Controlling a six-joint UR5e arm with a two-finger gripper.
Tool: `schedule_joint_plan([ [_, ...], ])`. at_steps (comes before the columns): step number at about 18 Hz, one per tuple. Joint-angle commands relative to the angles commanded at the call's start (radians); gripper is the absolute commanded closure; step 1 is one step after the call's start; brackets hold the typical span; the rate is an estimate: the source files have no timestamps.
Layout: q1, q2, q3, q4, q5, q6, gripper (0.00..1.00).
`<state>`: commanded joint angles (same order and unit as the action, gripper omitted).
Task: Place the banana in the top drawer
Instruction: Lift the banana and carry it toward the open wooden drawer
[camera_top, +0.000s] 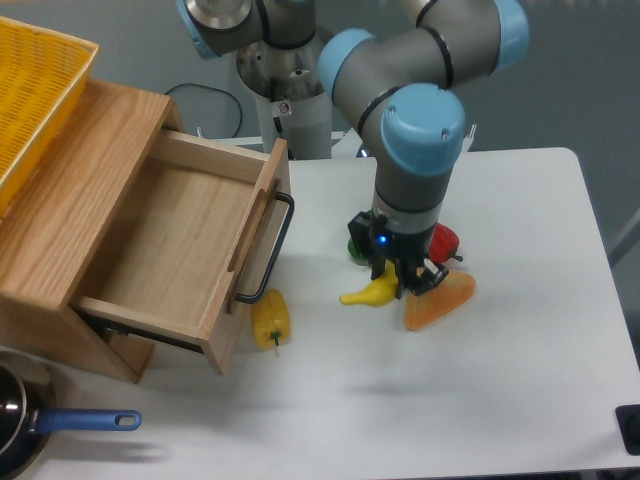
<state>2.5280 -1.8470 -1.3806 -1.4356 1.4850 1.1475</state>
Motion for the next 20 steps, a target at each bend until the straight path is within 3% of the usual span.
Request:
schedule_joint_plan([
  [3, 0.0, 0.035, 0.002, -0.026, -0.118, -0.11, 0.71],
  [11, -0.032, 0.112, 0.009, -0.088, -0.127, -0.118, 0.71],
  [15, -0.041, 0.12, 0.058, -0.166, -0.129, -0.121, 0.71],
  [20, -0.06, 0.161, 0.075, -0.201, -0.134, -0.13, 0.71],
])
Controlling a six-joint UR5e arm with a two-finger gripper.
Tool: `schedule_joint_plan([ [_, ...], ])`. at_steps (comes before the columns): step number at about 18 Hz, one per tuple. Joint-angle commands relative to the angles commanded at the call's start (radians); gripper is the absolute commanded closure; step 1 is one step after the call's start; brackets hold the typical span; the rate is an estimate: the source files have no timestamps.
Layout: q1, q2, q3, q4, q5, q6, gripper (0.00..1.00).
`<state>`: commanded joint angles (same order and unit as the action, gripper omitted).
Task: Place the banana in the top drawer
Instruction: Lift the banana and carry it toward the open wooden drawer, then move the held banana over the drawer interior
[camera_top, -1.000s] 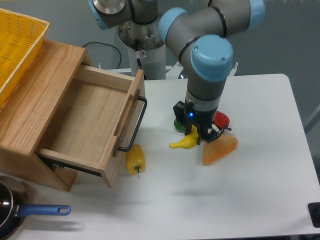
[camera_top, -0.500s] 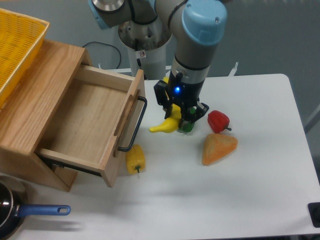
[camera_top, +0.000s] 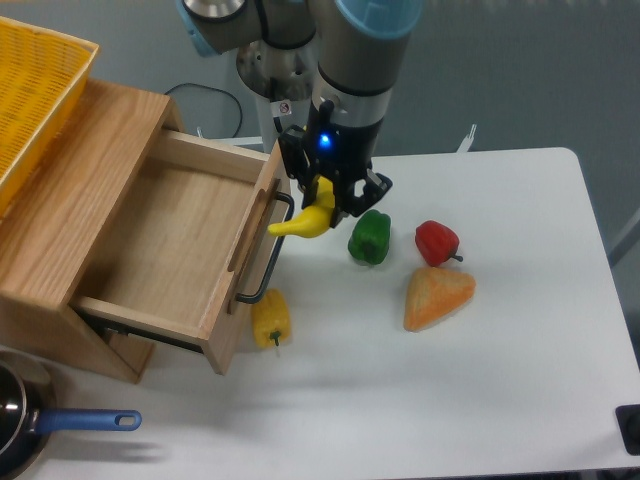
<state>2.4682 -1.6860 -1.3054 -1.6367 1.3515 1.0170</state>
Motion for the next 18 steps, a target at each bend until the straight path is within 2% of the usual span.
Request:
schedule_joint_plan([
  [4, -0.027, 0.003, -0.002, 0.0, -0.02, -0.04, 0.7],
  [18, -0.133, -0.006, -0.018, -0.006, 0.04, -0.057, 0.7],
])
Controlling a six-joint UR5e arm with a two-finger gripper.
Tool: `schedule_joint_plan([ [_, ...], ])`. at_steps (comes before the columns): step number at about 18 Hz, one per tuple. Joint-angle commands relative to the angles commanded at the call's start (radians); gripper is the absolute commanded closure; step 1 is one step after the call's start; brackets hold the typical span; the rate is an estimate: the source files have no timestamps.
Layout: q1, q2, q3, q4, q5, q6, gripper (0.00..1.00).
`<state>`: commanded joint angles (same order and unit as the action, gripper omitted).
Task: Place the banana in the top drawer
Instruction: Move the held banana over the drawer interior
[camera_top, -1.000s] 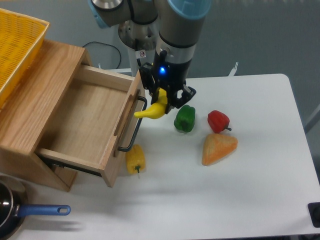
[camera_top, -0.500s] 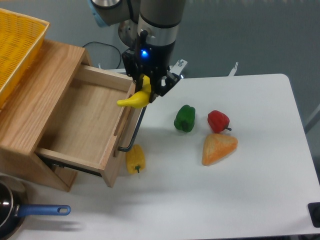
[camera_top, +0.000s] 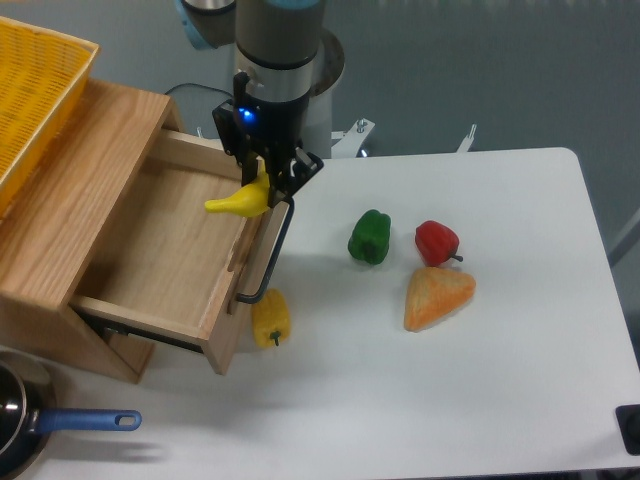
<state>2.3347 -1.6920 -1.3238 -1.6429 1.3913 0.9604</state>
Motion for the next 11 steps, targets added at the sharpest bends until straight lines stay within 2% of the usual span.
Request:
schedule_joint_plan([
  [5, -0.049, -0.021, 0.0, 0.012, -0.009, -0.029, 0.7],
  [7, -0.075, -0.035, 0.0, 0.049, -0.011, -0.032, 0.7],
  [11, -0.095, -0.049, 0.0, 0.06, -0.009, -0.054, 0.68],
])
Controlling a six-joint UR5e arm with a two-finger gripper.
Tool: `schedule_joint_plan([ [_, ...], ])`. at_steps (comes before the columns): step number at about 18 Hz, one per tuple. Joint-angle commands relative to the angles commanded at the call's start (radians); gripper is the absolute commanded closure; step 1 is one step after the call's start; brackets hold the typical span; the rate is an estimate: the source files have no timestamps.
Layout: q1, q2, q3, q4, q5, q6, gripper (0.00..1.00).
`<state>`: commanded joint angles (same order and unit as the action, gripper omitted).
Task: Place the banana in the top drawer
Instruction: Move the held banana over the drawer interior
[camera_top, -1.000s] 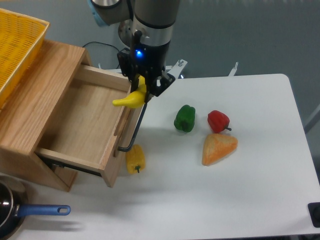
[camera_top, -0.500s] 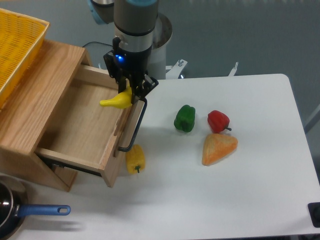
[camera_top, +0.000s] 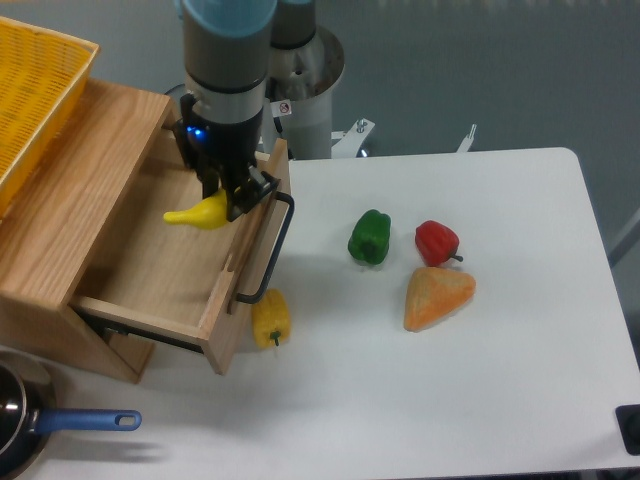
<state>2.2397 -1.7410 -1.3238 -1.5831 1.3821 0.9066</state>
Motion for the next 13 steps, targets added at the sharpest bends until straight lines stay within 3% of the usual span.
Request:
schedule_joint_plan([
  [13, -0.041, -0.038, -0.012, 0.0, 0.006, -0.005, 0.68],
])
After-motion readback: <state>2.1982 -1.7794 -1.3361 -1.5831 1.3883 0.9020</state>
